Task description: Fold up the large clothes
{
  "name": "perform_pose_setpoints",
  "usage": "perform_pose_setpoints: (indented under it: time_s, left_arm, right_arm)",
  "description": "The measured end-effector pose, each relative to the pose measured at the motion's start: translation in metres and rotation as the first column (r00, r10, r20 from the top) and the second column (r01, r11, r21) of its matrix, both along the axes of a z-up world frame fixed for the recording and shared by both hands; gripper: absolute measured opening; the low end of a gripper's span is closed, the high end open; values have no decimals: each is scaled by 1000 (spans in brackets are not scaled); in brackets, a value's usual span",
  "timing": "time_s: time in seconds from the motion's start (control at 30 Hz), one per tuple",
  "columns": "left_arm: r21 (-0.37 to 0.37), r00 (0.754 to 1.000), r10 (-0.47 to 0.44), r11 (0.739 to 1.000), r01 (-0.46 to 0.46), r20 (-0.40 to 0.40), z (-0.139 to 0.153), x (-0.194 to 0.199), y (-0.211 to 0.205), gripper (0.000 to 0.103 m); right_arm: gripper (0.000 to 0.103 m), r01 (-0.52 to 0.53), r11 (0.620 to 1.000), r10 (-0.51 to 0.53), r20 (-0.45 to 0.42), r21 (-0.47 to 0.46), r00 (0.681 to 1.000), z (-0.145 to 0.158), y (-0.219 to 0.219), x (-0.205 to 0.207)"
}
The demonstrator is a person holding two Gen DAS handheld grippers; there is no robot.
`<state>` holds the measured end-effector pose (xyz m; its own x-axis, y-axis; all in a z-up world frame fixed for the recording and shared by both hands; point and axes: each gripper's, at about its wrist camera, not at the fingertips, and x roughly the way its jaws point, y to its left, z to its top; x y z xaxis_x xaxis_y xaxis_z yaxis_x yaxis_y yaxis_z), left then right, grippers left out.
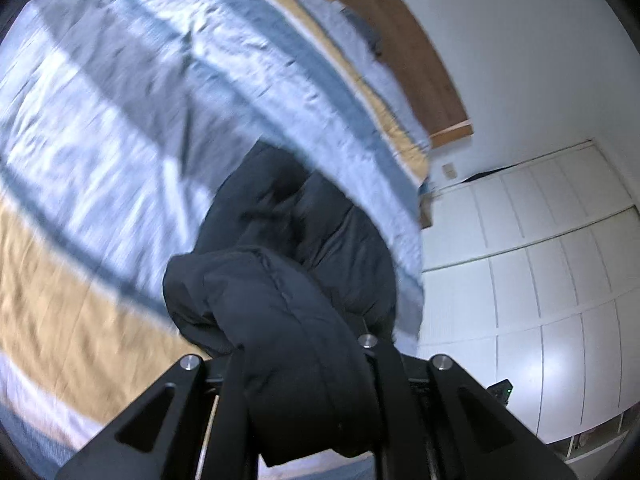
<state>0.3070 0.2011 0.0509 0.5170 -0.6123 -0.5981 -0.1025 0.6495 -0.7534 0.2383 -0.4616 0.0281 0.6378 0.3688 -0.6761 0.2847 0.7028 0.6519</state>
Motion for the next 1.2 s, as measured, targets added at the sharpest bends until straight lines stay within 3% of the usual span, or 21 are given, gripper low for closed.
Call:
perform_pose_setpoints:
  time_s: [0.17,0.33,0.5,0.8,0.97,1.13,1.2]
  left_arm:
    - [49,999,-13,999,11,43,19,72,-12,9]
    - [112,999,1,994,-7,53,10,139,-29,10]
    - [131,999,53,990,-51,-7,-28,201,-36,13]
    - [198,985,85,979,-54,-150,-128,286,-54,18]
    - [140,974,104,987,-76,-203,-176,305,-58,20]
    - [72,968,120,992,-107,-222,-190,304,-52,22]
    - [10,966,127,992,-128,-226,-189,302,-46,29]
  right_arm:
    - [10,70,997,-70,-17,-35,997,12,-9,62]
    - [10,147,989,-148,-42,-30,988,6,-12,124]
    - [11,172,984,-176,-105,-48,979,-23,-18,178]
    - [13,167,984,-176,-224,-60,959,-97,-23,245]
    - [14,166,986,-168,-274,-32,947,-133,-25,261]
    - [16,164,986,-157,-301,-2,941,-151,-26,267]
    - [23,168,985,-152,-292,30,944,-153,-30,266]
